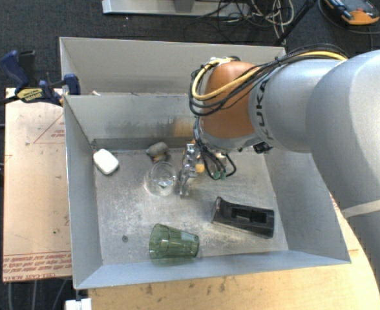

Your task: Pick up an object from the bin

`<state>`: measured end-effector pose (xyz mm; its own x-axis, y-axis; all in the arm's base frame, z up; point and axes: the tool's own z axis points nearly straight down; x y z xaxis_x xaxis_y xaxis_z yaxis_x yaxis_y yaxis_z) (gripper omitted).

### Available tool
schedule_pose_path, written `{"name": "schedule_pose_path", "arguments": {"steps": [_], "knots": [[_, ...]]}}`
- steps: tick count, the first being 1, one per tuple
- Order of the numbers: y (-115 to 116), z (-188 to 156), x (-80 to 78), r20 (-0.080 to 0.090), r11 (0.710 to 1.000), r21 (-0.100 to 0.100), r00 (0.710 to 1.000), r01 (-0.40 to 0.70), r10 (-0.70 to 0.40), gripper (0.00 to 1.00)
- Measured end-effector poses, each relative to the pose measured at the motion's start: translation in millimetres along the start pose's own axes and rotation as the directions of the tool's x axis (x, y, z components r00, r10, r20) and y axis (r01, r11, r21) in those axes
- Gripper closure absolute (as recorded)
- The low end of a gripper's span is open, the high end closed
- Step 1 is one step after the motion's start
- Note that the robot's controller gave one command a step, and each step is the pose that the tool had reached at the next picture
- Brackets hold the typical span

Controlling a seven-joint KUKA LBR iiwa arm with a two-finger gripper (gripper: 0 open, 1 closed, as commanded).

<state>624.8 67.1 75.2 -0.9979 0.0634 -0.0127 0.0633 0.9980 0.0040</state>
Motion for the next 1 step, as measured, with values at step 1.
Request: {"name": "schedule_pose_path", "arguments": {"steps": [1], "knots": [[-1.3,-4.1,3.6,-0.003,0.998,0.001,0.998,-0.065,0.065,1.0]]}}
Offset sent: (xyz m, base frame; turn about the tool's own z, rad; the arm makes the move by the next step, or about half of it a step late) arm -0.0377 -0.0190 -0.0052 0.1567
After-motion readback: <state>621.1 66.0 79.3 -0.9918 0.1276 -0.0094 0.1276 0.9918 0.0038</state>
